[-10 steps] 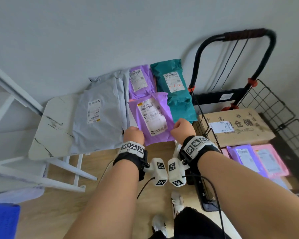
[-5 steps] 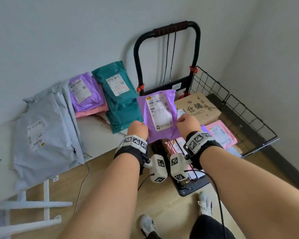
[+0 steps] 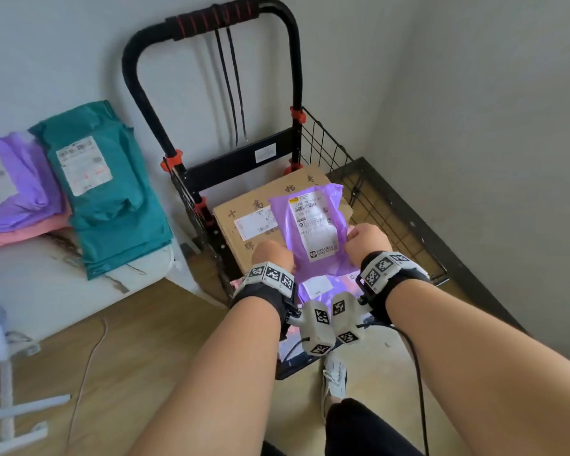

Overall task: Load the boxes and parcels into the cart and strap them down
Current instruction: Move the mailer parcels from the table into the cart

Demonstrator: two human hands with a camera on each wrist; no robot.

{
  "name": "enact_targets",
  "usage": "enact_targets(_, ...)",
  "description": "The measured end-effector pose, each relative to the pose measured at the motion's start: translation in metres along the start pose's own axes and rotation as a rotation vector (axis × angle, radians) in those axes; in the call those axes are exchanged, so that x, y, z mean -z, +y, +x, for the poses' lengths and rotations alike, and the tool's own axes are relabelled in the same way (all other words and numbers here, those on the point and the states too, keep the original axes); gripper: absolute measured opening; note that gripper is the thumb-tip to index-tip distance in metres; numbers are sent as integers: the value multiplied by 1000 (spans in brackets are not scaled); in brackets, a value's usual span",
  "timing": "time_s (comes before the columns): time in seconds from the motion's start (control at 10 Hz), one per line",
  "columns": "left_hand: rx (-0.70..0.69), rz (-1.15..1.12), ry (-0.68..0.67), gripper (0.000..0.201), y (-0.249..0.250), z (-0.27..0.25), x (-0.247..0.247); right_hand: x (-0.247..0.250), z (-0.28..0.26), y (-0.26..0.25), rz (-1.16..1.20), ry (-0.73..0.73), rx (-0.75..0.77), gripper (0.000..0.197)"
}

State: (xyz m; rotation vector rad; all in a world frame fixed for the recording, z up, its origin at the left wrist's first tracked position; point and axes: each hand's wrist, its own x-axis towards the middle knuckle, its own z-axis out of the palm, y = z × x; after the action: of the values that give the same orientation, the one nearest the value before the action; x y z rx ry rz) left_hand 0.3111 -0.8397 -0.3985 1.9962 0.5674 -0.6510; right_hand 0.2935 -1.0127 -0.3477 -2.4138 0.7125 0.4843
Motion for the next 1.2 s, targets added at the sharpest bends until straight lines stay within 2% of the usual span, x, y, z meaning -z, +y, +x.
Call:
enact_targets(0.1,83,-108,-52,20,7,14,-44,10,31,23,-55,-34,-12,21)
enact_targets(0.2,102,-125,-94,30,8,19,-77,10,60,45,-109,-90,-43,22)
enact_targets(0.4,169,-63,-212,32,-1,48,-134,-14,111,84,-257,-242,-80,30)
enact_targets(0.6,205,47,-319,35,-10,73,-162,-39,153,106,-207,-348,-130,36)
enact_targets(0.7,205,104,-362,38,-13,80,-173,-51,169,109,-260,-381,-152,35)
enact_targets(0.8,150,205,-381,42,-11,83,-175,-63,182,111,-325,-376,-176,32)
enact_targets(0.9,107,225,-314,46,-19,90,-172,-65,191,112,-304,-394,-175,35)
enact_targets(1.0,112,240,-194,46,-29,97,-164,-64,197,111,-236,-414,-85,49)
enact_targets(1.1,97,296,-78,46,-40,103,-152,-67,205,107,-178,-434,36,52)
enact_targets(1.2,60,585,-45,53,-46,103,-144,-74,210,100,-266,-456,185,48)
